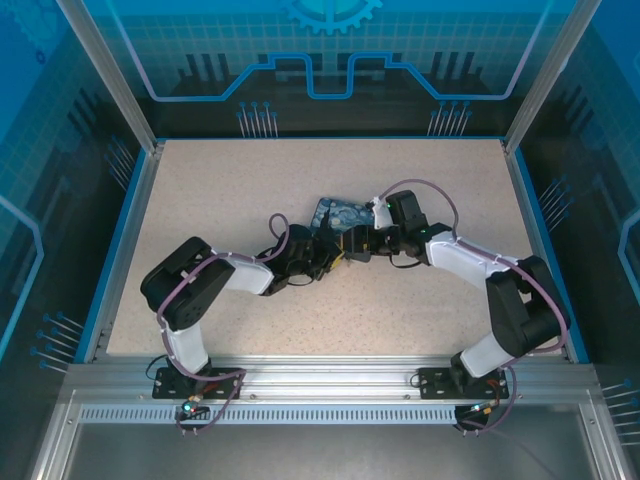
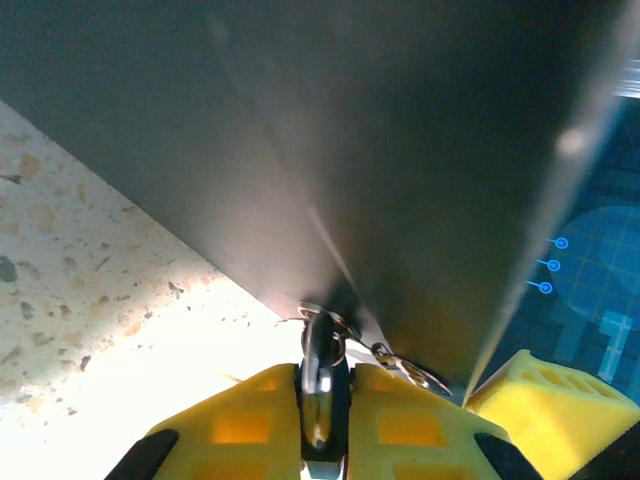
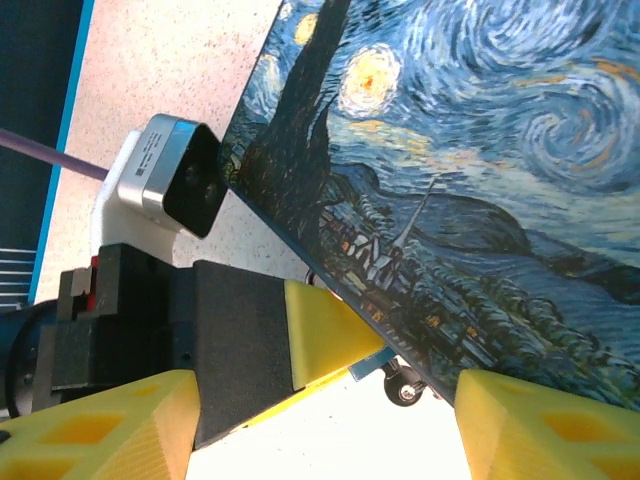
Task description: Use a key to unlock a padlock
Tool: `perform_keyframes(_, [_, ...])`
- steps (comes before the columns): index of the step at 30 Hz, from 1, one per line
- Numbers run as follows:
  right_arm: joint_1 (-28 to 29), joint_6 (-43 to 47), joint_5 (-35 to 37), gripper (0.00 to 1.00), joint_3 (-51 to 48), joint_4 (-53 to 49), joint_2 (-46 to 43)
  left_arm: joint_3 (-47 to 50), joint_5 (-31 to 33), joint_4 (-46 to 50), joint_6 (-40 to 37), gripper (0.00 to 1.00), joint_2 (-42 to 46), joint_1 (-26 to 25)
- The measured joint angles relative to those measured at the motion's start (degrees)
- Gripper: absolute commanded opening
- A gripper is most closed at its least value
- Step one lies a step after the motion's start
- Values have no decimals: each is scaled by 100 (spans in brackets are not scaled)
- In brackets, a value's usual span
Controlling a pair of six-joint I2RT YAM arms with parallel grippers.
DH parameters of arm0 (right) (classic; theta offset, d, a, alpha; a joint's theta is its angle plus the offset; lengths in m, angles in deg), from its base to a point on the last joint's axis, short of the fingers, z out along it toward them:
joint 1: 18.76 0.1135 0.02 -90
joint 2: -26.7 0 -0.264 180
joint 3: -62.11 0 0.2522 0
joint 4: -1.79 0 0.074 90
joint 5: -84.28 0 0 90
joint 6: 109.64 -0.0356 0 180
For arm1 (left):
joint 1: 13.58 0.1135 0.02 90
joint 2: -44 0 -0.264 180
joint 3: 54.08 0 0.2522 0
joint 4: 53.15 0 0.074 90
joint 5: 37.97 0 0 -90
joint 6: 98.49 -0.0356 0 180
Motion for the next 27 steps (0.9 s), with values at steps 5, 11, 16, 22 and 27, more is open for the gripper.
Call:
perform_keyframes(5, [-57,-138,96,70,348,138,352,9,59,240,-289,66,116,-20])
perform_keyframes(11, [-72,-223,105,70,979,249,962,11,-127,1137,-973,99,837,-201])
perform_keyframes(16, [-125,-352,92,71,1456,205,1349,-15,-109,1786,-1471,99,1504,-129])
perform_keyframes(22, [-212,-483,83,72,1827,157,1633,-114,50,2435,-1956,99,1943,-35])
perform_keyframes(27, [-293,-522,26,73,1862,114,1650,-118,339,2905,-2258,99,2402,52])
